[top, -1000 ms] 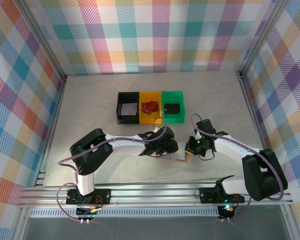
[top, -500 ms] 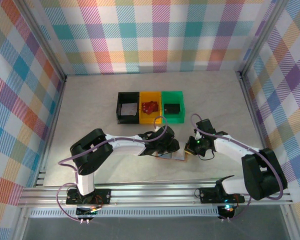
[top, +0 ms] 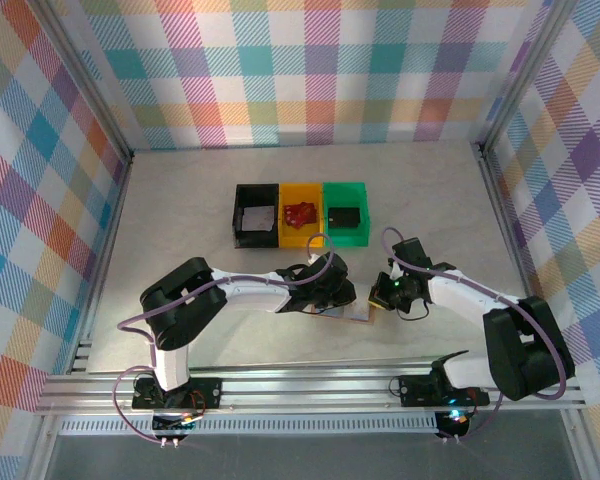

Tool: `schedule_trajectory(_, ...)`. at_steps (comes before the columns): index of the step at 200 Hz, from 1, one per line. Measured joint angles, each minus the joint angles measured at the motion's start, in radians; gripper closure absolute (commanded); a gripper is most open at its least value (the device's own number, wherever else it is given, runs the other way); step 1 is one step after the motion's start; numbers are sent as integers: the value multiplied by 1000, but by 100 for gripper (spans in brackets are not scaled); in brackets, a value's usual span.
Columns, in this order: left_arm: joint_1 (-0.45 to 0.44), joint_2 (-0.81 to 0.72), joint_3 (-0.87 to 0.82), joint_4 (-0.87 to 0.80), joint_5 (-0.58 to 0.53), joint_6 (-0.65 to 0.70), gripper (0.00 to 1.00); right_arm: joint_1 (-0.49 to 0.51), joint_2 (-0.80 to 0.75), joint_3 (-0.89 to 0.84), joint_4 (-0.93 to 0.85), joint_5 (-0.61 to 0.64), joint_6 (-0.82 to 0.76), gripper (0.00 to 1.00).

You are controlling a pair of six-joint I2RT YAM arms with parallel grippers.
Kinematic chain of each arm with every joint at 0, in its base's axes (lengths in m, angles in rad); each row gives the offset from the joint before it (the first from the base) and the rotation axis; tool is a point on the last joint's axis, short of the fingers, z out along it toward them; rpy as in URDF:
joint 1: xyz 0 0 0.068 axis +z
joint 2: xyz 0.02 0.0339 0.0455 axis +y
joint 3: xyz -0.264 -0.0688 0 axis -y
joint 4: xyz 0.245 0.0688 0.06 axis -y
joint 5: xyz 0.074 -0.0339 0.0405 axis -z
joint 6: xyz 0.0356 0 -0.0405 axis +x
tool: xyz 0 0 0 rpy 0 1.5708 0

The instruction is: Take the credit cards out of the card holder

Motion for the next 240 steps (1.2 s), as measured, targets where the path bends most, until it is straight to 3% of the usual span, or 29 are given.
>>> schedule_trajectory(58, 0, 0, -2, 0, 0, 0, 87, 0, 0, -1, 0, 0, 0, 100)
schedule_trajectory(114, 0, 0, -6, 19, 0, -1, 100, -7, 0, -2, -1, 0, 0, 100)
schedule_trajectory(240, 0, -39, -60, 48, -5, 1, 100, -6, 0, -2, 0, 0, 0, 100)
